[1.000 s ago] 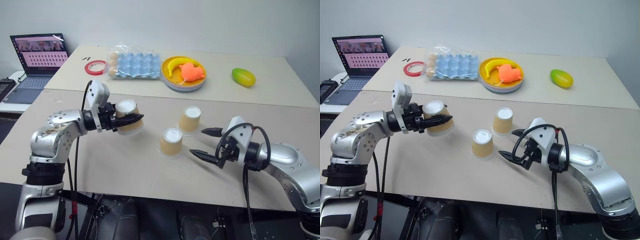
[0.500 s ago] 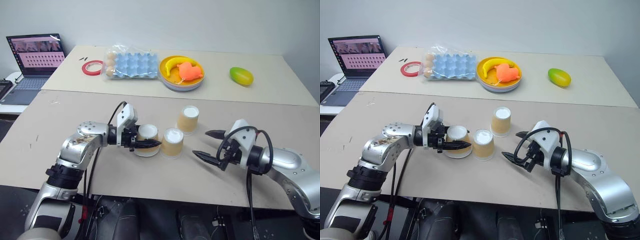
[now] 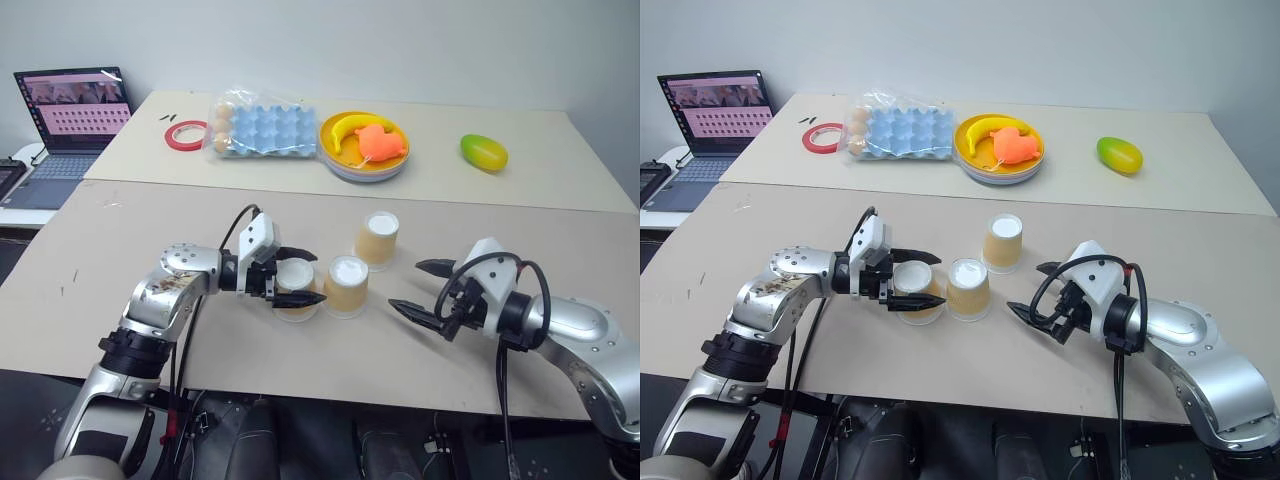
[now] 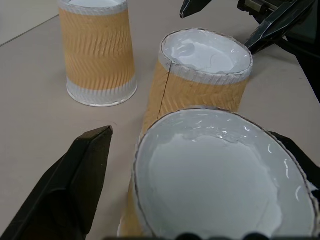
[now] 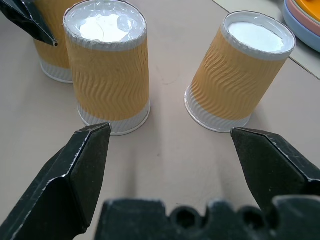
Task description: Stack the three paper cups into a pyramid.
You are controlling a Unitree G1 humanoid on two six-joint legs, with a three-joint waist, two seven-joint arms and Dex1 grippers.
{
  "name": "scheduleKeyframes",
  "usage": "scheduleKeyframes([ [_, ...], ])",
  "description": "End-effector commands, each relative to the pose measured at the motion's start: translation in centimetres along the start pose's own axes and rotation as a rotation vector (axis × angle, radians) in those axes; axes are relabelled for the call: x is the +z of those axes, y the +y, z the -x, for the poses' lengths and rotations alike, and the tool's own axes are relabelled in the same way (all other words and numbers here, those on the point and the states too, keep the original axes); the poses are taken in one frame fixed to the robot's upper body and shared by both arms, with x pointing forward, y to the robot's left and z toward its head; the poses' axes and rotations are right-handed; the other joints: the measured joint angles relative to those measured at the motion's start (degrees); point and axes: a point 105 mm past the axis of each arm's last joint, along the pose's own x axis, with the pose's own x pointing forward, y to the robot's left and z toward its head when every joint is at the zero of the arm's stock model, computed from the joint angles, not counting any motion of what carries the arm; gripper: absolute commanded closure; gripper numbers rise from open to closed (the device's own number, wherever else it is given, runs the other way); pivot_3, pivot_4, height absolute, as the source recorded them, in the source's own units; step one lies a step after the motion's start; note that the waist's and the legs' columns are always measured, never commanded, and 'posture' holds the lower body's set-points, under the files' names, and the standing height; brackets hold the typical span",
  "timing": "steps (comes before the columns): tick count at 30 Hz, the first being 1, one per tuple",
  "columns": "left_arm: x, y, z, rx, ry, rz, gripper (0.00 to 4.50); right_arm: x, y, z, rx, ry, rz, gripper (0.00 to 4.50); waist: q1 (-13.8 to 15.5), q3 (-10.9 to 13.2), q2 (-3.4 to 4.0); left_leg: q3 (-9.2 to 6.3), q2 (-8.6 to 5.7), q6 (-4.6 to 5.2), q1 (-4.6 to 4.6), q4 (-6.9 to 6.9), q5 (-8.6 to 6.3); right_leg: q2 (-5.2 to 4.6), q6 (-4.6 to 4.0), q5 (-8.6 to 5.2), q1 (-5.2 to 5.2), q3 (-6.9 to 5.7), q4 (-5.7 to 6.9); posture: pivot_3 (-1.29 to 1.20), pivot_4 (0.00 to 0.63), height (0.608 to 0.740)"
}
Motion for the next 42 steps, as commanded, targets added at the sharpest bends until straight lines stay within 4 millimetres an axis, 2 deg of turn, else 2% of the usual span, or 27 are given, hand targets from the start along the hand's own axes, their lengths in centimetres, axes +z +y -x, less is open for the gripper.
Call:
scheduleKeyframes([
  [1, 2.0, 0.0, 1.0, 0.004, -0.031, -0.044, 0.05, 1.1, -0.9, 0.6, -0.015, -0.029, 0.047, 0.0, -0.04, 0.0, 0.0, 0.0, 0.0, 0.0, 0.0, 0.0, 0.0, 0.0, 0.0, 0.0, 0.0, 0.0, 0.0, 0.0, 0.15, 0.645],
  [9, 3.7, -0.7, 3.6, 0.005, -0.031, -0.026, 0.05, 0.5, -3.9, 0.4, -0.044, -0.024, 0.034, 0.0, -0.14, 0.01, 0.02, 0.01, 0.01, 0.0, 0.01, -0.01, 0.0, 0.0, 0.0, 0.0, -0.03, -0.01, 0.01, 0.0, 0.15, 0.645],
  [14, 4.6, -1.0, 5.1, 0.059, -0.048, -0.002, 0.05, 0.8, -6.0, -0.5, -0.046, -0.052, 0.033, 0.0, -0.12, 0.04, 0.02, 0.03, 0.01, 0.0, 0.0, 0.01, 0.0, -0.01, 0.0, 0.0, -0.04, 0.01, 0.01, 0.0, 0.15, 0.645],
  [16, 5.1, -1.0, 6.2, 0.102, -0.062, 0.025, 0.05, 1.1, -6.7, -1.4, -0.036, -0.073, 0.024, 0.0, -0.28, 0.06, 0.01, 0.03, 0.02, 0.0, 0.01, 0.01, 0.0, 0.0, 0.0, 0.0, -0.04, 0.01, 0.02, 0.0, 0.15, 0.645],
  [21, 4.4, -0.8, 8.2, 0.217, -0.039, 0.053, 0.05, 2.0, -6.6, -2.9, 0.031, -0.103, 0.047, 0.0, -0.45, 0.15, 0.07, 0.04, 0.03, 0.0, 0.01, -0.02, 0.0, 0.01, -0.05, -0.02, -0.14, 0.03, 0.12, 0.0, 0.15, 0.645],
  [25, 4.3, -1.6, 9.3, 0.272, -0.04, 0.075, 0.05, 2.5, -6.4, -4.3, 0.079, -0.115, 0.056, 0.0, -0.34, 0.25, 0.04, 0.04, 0.04, 0.0, 0.0, -0.01, 0.0, 0.0, -0.06, -0.02, -0.17, 0.04, 0.16, 0.0, 0.15, 0.645],
  [30, 3.6, -2.5, 9.8, 0.306, -0.03, 0.097, 0.05, 2.9, -7.0, -5.8, 0.1, -0.134, 0.049, 0.0, -0.16, 0.26, 0.06, 0.05, 0.03, 0.0, 0.01, 0.02, 0.0, -0.01, -0.07, -0.03, -0.18, 0.03, 0.2, 0.0, 0.15, 0.645],
  [42, 3.4, -4.3, 8.8, 0.264, -0.013, 0.095, 0.05, 3.8, -8.1, -8.4, 0.122, -0.178, 0.029, 0.0, -0.38, 0.28, 0.08, 0.1, 0.04, 0.0, -0.01, 0.04, 0.0, 0.0, -0.13, -0.05, -0.3, 0.09, 0.32, 0.0, 0.15, 0.645],
])
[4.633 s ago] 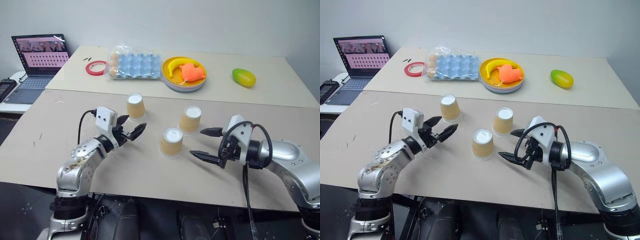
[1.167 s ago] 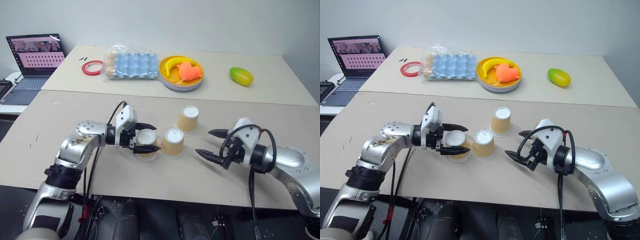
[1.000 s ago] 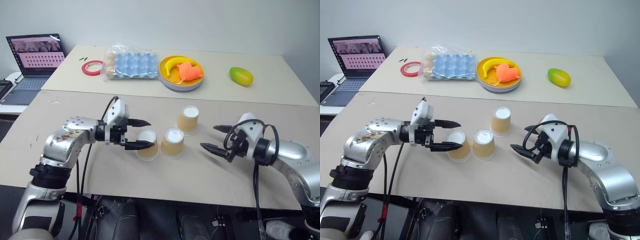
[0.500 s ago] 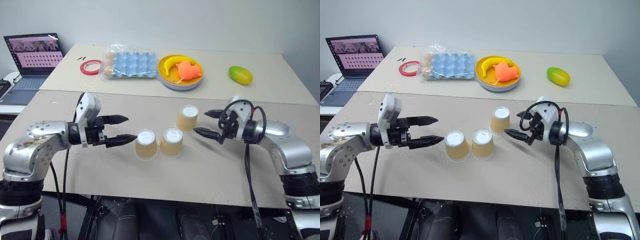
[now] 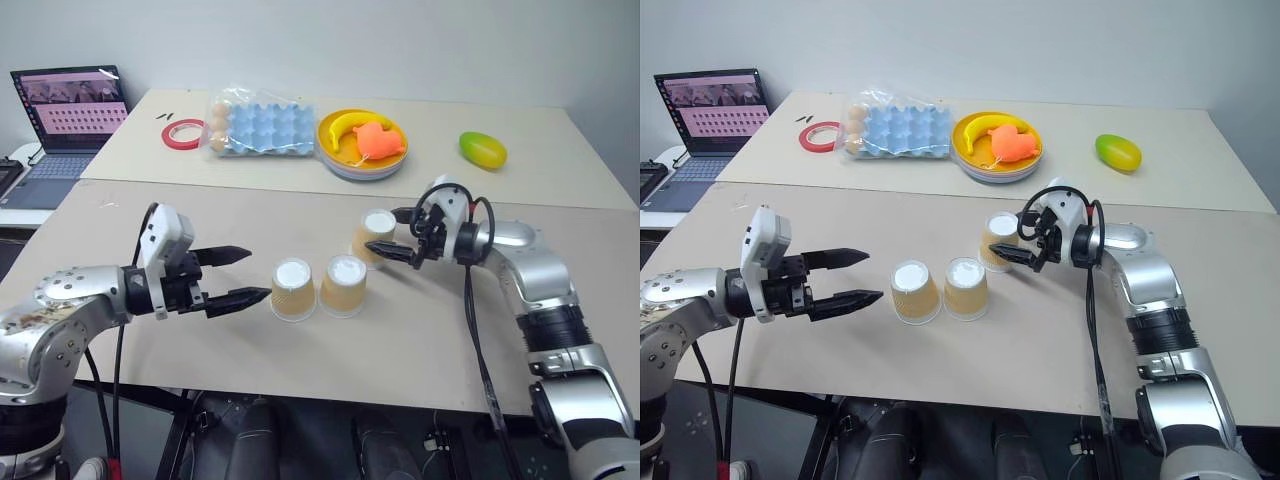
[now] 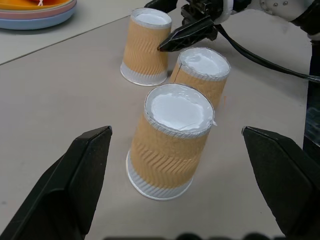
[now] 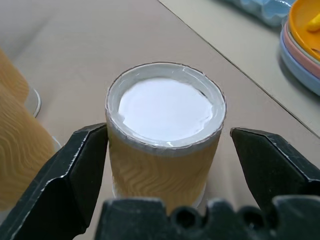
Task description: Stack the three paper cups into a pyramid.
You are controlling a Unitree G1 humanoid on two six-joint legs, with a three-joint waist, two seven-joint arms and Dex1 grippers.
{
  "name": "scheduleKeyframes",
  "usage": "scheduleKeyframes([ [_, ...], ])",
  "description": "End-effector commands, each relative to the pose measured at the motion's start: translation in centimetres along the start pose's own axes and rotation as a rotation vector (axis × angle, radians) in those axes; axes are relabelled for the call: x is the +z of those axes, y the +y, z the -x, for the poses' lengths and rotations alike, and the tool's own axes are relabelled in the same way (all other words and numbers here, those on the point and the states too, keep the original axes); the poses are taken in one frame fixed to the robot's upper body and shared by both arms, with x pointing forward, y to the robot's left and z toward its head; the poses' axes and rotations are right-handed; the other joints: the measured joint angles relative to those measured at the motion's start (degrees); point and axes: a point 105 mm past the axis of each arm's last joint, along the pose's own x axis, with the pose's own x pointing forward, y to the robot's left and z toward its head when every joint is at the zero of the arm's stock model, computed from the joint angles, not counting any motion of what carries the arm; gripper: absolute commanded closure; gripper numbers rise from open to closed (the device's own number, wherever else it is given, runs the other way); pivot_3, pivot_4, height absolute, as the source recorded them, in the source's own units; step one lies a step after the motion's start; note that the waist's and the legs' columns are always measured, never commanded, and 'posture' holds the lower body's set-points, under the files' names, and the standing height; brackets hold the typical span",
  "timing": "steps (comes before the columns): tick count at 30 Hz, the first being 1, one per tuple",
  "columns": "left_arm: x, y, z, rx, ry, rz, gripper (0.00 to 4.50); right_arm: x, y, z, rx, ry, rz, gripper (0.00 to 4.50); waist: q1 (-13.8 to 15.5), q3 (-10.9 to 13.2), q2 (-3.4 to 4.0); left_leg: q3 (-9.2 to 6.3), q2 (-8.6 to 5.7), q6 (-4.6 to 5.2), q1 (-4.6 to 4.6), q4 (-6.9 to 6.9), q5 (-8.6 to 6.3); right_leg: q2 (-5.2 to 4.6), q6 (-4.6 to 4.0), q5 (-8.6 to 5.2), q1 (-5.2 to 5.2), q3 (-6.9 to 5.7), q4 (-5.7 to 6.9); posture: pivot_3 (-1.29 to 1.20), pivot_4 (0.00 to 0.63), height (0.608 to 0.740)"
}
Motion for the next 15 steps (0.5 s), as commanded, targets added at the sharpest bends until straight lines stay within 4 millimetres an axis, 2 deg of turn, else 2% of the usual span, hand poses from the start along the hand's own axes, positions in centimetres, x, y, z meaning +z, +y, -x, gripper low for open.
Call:
scheduleKeyframes([
  [1, 0.72, -0.64, 0.4, -0.005, -0.004, -0.043, 0.05, 2.26, -0.3, -0.24, 0.008, -0.064, 0.051, 0.0, -0.07, 0.0, 0.0, 0.0, 0.0, 0.0, 0.0, 0.0, 0.0, 0.0, -0.01, 0.0, -0.01, 0.0, 0.01, 0.0, 0.15, 0.645],
  [6, 0.45, -0.74, 0.83, 0.003, 0.003, -0.042, 0.05, 2.53, -0.17, -0.42, 0.014, -0.068, 0.047, 0.0, -0.07, 0.01, 0.01, 0.0, 0.0, 0.0, 0.0, 0.0, 0.0, 0.0, -0.03, -0.01, -0.01, 0.0, 0.02, 0.0, 0.15, 0.645],
  [12, -0.22, -0.89, 1.02, 0.014, 0.018, -0.04, 0.0, 2.82, -0.02, -0.46, 0.021, -0.076, 0.048, 1.7, -0.07, 0.01, 0.02, 0.02, 0.01, 0.0, 0.0, 0.0, 0.0, 0.0, -0.04, -0.02, -0.04, 0.01, 0.02, 0.0, 0.15, 0.645],
  [15, -0.24, -0.92, 0.89, 0.014, 0.014, -0.038, 0.0, 2.85, -0.1, -0.56, 0.014, -0.075, 0.049, 1.73, -0.07, 0.01, 0.02, 0.02, 0.01, 0.0, 0.0, 0.0, 0.0, 0.0, -0.05, -0.02, -0.05, 0.01, 0.03, 0.0, 0.15, 0.645],
])
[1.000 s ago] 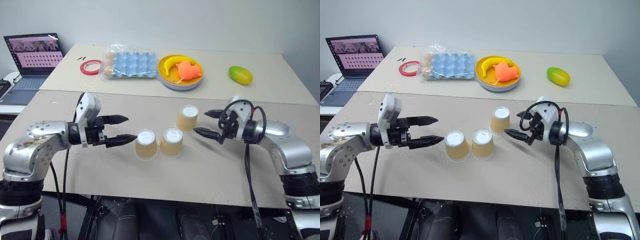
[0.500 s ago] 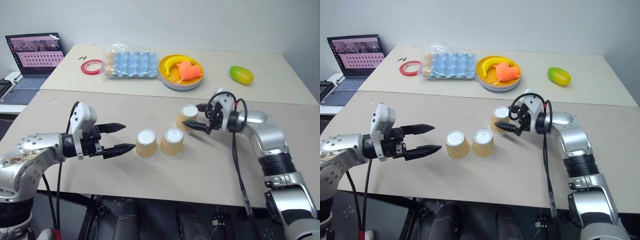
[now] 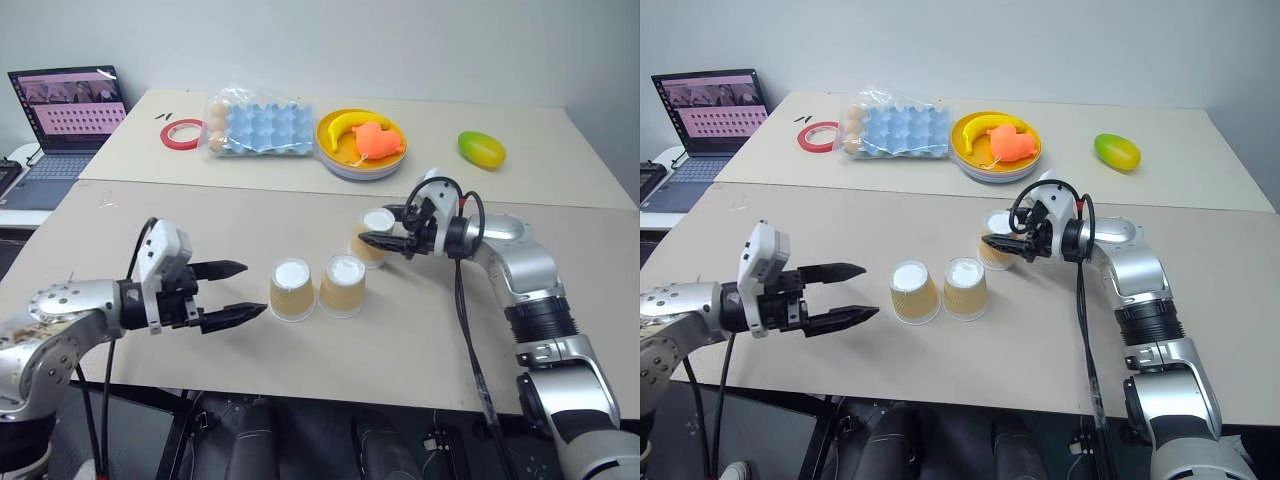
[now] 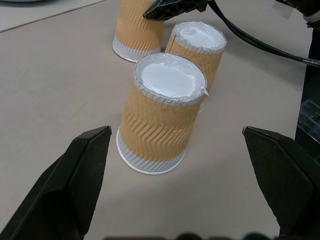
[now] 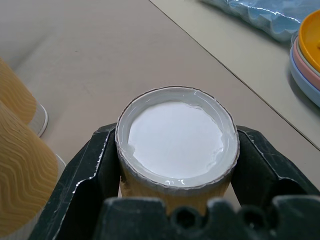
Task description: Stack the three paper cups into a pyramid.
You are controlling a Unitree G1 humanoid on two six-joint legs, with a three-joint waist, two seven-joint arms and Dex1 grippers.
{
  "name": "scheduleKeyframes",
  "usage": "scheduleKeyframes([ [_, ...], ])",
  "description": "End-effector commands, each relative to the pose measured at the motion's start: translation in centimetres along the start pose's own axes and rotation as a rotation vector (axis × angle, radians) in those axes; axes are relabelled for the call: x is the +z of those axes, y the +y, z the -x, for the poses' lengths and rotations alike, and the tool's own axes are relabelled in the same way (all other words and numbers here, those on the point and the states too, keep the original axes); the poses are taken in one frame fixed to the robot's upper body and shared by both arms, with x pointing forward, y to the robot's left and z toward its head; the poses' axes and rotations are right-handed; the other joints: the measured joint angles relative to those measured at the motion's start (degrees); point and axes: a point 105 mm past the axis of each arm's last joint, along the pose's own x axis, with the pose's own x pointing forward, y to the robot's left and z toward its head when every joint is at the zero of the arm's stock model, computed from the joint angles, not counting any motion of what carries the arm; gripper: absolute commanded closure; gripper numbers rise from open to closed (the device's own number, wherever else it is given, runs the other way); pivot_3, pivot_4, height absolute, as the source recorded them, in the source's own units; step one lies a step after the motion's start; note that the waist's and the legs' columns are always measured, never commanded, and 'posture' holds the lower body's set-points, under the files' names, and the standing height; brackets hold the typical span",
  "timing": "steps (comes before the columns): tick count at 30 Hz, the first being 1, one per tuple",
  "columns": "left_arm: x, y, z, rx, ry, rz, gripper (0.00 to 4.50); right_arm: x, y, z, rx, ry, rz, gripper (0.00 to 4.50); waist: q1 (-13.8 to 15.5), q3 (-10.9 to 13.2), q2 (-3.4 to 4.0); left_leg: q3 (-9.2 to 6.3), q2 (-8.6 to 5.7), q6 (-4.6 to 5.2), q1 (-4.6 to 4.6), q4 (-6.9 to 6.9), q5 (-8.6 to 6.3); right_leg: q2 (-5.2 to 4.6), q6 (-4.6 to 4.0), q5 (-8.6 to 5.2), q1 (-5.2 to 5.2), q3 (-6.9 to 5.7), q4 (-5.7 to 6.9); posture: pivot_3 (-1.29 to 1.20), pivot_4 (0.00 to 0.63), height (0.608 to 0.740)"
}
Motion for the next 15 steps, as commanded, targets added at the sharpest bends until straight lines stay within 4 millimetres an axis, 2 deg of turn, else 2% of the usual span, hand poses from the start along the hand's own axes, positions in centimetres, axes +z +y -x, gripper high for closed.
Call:
scheduleKeyframes([
  [1, 1.2, -0.4, 0.1, 0.001, -0.032, -0.068, 0.0, 2.1, -0.4, 0.1, -0.016, -0.05, 0.046, 1.73, 0.0, 0.0, 0.0, 0.0, 0.0, 0.0, 0.0, 0.0, 0.0, 0.0, 0.0, 0.0, 0.0, 0.0, 0.0, 0.0, 0.15, 0.645],
  [3, 1.1, -0.5, 0.0, 0.0, -0.032, -0.067, 0.0, 2.9, -0.4, 0.2, -0.016, -0.065, 0.059, 1.73, 0.0, 0.0, 0.0, 0.01, 0.0, 0.0, 0.0, 0.0, 0.0, 0.0, 0.0, 0.0, -0.01, 0.01, 0.0, 0.0, 0.15, 0.645],
  [6, 1.0, -0.6, -0.1, -0.002, -0.033, -0.066, 0.0, 5.0, -0.2, 0.7, -0.001, -0.11, 0.087, 1.73, -0.05, 0.01, 0.02, 0.02, 0.0, 0.0, 0.0, -0.01, 0.0, 0.0, 0.0, 0.0, -0.03, 0.03, 0.01, 0.0, 0.15, 0.645],
  [8, 1.0, -0.6, -0.2, -0.005, -0.032, -0.065, 0.0, 7.1, 0.1, 1.4, 0.026, -0.141, 0.116, 1.73, -0.11, 0.05, 0.07, 0.03, 0.01, 0.0, 0.0, -0.01, 0.0, 0.0, 0.0, 0.0, -0.05, 0.04, 0.02, 0.0, 0.15, 0.645],
  [11, 0.8, -0.7, -0.3, -0.008, -0.031, -0.065, 0.0, 11.6, 1.8, 3.0, 0.131, -0.2, 0.152, 1.73, -0.01, 0.3, 0.27, 0.05, 0.0, 0.0, -0.02, -0.02, 0.0, 0.0, 0.0, 0.0, -0.07, 0.06, 0.03, 0.0, 0.15, 0.645],
  [15, 0.7, -0.8, -0.5, -0.014, -0.033, -0.063, 0.0, 15.4, 3.7, 3.6, 0.223, -0.226, 0.123, 1.73, -0.02, 0.36, 0.27, 0.03, 0.02, 0.0, 0.01, -0.1, 0.0, 0.0, -0.03, -0.02, -0.06, 0.03, 0.02, 0.0, 0.15, 0.645],
])
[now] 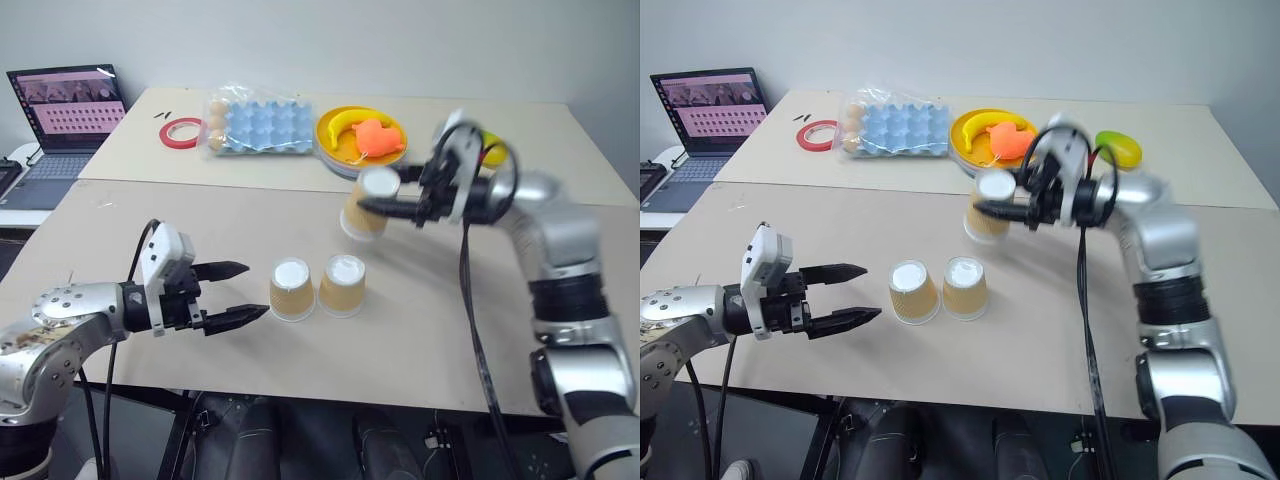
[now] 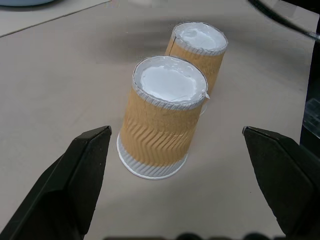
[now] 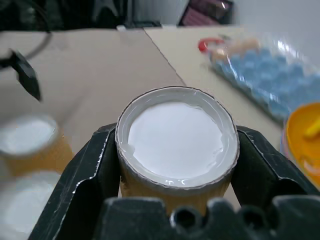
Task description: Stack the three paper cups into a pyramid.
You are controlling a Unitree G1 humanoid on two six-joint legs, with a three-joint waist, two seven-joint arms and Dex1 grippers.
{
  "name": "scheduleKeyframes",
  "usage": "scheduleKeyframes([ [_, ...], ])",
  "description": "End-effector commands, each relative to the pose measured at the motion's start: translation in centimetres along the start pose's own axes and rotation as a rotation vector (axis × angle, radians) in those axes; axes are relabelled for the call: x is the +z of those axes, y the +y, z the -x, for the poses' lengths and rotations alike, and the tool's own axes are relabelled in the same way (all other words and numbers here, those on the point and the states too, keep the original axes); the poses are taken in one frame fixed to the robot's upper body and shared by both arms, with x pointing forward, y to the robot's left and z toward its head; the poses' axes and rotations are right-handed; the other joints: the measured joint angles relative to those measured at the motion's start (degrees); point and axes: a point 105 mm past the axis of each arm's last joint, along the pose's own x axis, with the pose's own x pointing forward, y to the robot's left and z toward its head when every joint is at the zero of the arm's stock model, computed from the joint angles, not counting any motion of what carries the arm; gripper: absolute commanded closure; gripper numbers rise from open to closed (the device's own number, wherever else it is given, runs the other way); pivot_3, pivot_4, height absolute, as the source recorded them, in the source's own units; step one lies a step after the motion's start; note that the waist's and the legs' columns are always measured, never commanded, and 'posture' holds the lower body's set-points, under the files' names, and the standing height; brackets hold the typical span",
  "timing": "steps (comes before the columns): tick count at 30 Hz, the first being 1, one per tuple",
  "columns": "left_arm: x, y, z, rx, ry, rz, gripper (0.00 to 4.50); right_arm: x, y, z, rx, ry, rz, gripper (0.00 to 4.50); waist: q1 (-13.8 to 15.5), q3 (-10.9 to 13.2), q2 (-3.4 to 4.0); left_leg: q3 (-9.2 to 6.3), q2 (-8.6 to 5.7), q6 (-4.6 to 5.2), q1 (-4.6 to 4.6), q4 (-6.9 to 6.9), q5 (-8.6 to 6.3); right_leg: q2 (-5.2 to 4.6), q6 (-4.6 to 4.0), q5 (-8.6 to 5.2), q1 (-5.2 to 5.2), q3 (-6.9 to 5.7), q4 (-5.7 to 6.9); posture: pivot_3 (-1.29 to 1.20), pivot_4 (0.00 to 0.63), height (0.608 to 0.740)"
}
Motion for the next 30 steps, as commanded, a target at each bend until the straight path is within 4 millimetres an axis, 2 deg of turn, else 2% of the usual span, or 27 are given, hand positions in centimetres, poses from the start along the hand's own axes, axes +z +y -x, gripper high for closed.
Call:
scheduleKeyframes([
  [1, 0.6, -0.5, -0.2, -0.015, -0.022, -0.042, 0.0, 4.2, 2.1, -0.4, 0.109, -0.058, -0.011, 1.73, -0.11, 0.0, 0.0, 0.0, 0.01, 0.0, 0.02, -0.02, 0.0, 0.0, -0.01, 0.0, 0.0, 0.0, 0.0, 0.0, 0.15, 0.645],
  [4, 0.6, -0.5, -0.3, -0.018, -0.023, -0.04, 0.0, 5.2, 4.6, -1.4, 0.222, -0.043, -0.005, 1.73, -0.12, 0.0, 0.0, 0.0, 0.02, 0.0, 0.04, -0.02, 0.0, 0.01, -0.03, 0.0, 0.01, 0.0, 0.0, 0.0, 0.15, 0.645],
  [8, 0.5, -0.4, -0.4, -0.022, -0.024, -0.039, 0.0, 4.5, 7.4, -3.0, 0.325, 0.004, 0.017, 1.73, -0.12, 0.0, 0.0, 0.02, 0.02, 0.0, 0.02, -0.04, 0.0, 0.01, -0.03, 0.0, -0.02, 0.02, 0.0, 0.0, 0.15, 0.645],
  [12, 0.6, -0.4, -0.5, -0.026, -0.026, -0.041, 0.0, 3.4, 9.1, -4.1, 0.376, 0.038, 0.043, 1.73, -0.09, 0.0, 0.0, 0.01, 0.01, 0.0, 0.02, -0.04, 0.0, 0.01, -0.03, 0.0, -0.02, 0.01, -0.01, 0.0, 0.15, 0.645],
  [22, 0.6, -0.6, -0.6, -0.031, -0.027, -0.038, 0.0, 0.5, 8.9, -4.5, 0.372, 0.118, 0.032, 1.73, -0.01, 0.01, -0.01, 0.01, 0.01, 0.0, 0.02, -0.06, 0.0, 0.0, -0.03, 0.0, -0.03, 0.0, -0.03, 0.0, 0.15, 0.645],
  [30, 0.5, -0.7, -0.6, -0.032, -0.024, -0.035, 0.0, -0.5, 8.4, -4.5, 0.357, 0.139, 0.015, 1.73, -0.09, 0.01, -0.02, 0.01, 0.01, 0.0, 0.03, -0.07, 0.0, 0.01, -0.03, 0.0, -0.03, 0.0, -0.03, 0.0, 0.15, 0.645],
])
